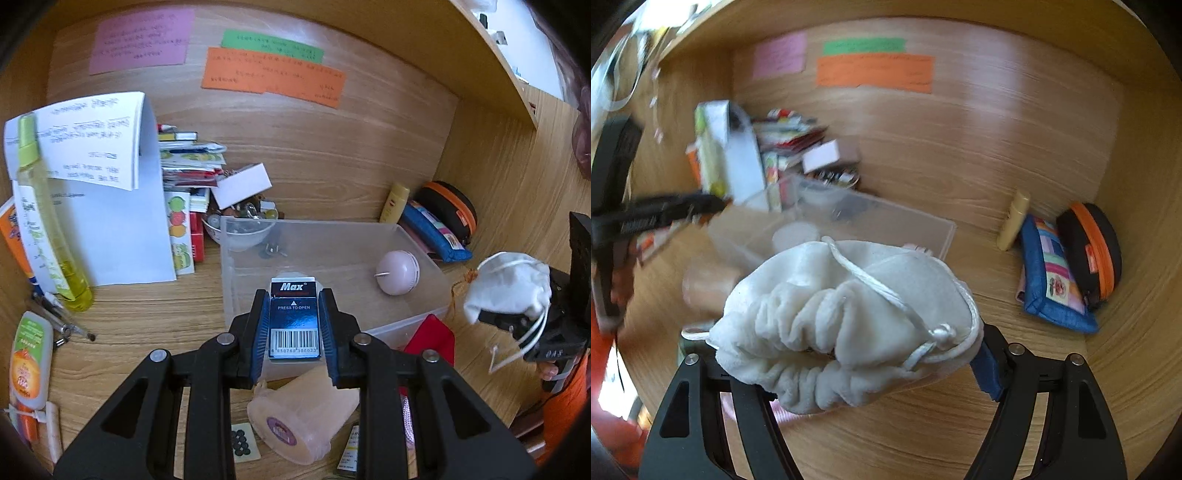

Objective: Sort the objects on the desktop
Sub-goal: 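Carry the card box with left tool while right tool carries white pouch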

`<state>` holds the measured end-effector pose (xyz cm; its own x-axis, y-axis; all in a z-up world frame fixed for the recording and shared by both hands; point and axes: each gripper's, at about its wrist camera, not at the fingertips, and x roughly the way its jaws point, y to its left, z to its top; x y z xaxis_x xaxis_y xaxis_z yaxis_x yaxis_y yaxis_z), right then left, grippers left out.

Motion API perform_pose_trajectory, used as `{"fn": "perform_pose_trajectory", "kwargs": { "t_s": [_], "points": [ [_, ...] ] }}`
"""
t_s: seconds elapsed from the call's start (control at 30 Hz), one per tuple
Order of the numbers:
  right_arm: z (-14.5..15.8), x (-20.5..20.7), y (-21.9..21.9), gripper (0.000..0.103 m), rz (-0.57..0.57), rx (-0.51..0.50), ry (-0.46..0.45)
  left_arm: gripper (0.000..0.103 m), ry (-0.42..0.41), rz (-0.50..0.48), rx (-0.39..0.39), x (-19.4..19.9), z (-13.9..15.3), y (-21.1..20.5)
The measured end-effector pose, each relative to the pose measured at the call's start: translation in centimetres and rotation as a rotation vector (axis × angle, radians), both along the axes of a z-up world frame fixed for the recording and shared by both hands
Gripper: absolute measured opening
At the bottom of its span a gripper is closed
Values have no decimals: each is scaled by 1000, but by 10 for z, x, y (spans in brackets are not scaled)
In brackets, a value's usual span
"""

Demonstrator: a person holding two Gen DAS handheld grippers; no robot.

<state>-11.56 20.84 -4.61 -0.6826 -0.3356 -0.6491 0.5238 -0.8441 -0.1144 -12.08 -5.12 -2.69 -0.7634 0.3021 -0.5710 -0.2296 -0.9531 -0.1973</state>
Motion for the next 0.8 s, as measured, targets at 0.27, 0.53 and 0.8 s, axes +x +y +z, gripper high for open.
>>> {"fn": "perform_pose_trajectory", "kwargs": {
  "t_s": [0.27, 0.53, 0.8],
  "points": [
    [-15, 12, 7, 74, 19, 164, -67, 26, -30, -38, -3, -14, -5, 4],
    [-43, 11, 31, 74, -53, 351, -141, 26, -36, -63, 14, -17, -7, 7],
    [-53, -8, 57, 74, -132, 506, -139, 26, -41, -62, 13, -16, -7, 8]
  ]
}}
